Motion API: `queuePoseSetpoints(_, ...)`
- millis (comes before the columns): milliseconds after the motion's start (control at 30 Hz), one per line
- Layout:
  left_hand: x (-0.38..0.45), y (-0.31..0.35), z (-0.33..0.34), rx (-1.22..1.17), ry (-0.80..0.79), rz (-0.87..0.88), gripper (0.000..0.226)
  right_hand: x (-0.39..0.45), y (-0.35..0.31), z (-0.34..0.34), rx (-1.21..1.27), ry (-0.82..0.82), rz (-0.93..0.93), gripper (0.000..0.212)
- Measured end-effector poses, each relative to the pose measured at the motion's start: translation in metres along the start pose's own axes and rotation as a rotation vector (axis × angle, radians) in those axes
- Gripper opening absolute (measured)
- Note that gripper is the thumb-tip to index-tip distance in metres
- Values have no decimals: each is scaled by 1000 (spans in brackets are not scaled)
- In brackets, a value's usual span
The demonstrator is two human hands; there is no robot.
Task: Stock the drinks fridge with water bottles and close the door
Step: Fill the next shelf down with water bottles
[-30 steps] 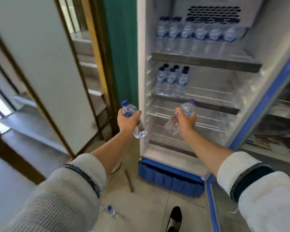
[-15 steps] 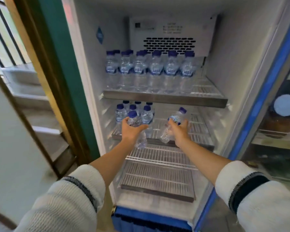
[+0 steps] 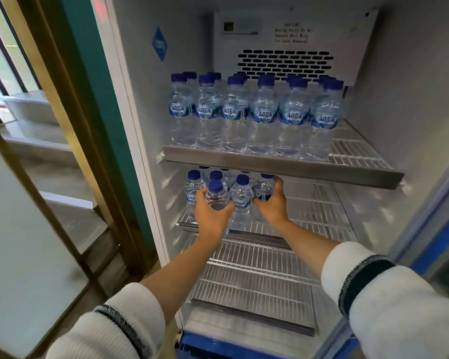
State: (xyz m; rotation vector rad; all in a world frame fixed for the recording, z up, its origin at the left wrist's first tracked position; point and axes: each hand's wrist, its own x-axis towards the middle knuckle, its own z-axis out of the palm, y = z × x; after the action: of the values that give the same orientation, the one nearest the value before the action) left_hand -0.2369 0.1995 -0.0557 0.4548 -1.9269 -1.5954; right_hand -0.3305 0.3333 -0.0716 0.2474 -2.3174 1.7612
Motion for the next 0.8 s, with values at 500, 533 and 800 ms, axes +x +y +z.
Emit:
queuePoseSetpoints(500, -7, -20, 5, 75, -2, 175, 78, 22, 29, -20, -233, -126, 20, 79)
queuePoseSetpoints(533, -8, -22, 5, 80, -16, 190, 79, 22, 31, -19, -238, -116, 22, 73)
queuePoseSetpoints(800, -19, -34, 9, 79, 5, 237, 86, 23, 27, -28, -316, -260, 8, 65)
